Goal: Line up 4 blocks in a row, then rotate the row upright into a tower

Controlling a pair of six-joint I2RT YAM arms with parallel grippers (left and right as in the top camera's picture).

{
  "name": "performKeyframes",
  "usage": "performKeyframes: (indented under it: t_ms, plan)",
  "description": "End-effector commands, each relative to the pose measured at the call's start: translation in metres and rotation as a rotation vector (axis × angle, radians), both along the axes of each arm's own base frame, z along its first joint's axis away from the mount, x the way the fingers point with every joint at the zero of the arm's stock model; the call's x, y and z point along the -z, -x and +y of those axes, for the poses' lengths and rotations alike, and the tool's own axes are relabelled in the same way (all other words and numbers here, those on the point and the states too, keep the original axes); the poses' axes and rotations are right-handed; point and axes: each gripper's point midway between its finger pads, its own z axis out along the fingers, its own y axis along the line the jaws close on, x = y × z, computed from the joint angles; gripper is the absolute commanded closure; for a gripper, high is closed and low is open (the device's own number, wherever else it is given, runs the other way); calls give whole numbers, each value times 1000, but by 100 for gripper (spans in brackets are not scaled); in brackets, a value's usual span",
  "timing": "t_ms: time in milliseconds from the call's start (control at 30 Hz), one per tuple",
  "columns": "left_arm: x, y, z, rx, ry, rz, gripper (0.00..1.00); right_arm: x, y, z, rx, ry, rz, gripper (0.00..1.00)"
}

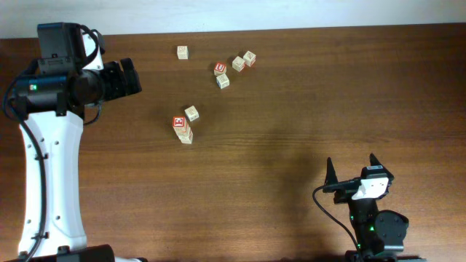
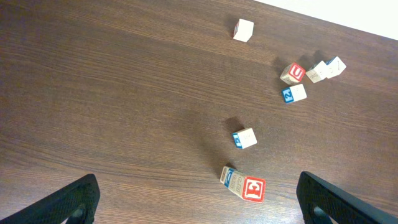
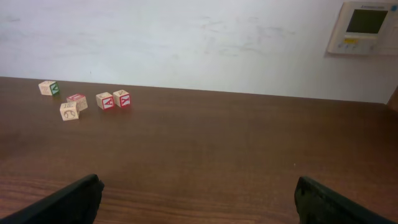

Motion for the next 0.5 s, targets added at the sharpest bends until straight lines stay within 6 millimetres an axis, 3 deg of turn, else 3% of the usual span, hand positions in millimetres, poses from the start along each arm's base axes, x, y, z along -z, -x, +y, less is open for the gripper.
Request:
performKeyframes:
  t_ms: [0,200,267,300,333,400,467]
  plan:
    - [-3,-1,2,3,-9,-8,1,3,0,-4,23,3,2,2]
    - [-2,-1,2,3,-9,-6,0,3,0,-4,23,3,2,2]
    - [0,13,5,-7,-26,35,1,3,0,-4,23,3,2,2]
    - [-8,16,13,-39,-71,12,1,3,0,-4,23,3,2,2]
    - [-18,18,19,-50,-109,-39,1,3,0,-4,23,3,2,2]
    - [-34,16,9,102,-185,-203,1,3,0,-4,23,3,2,2]
    - [-28,34,-6,250,-266,-375,1,3,0,-4,23,3,2,2]
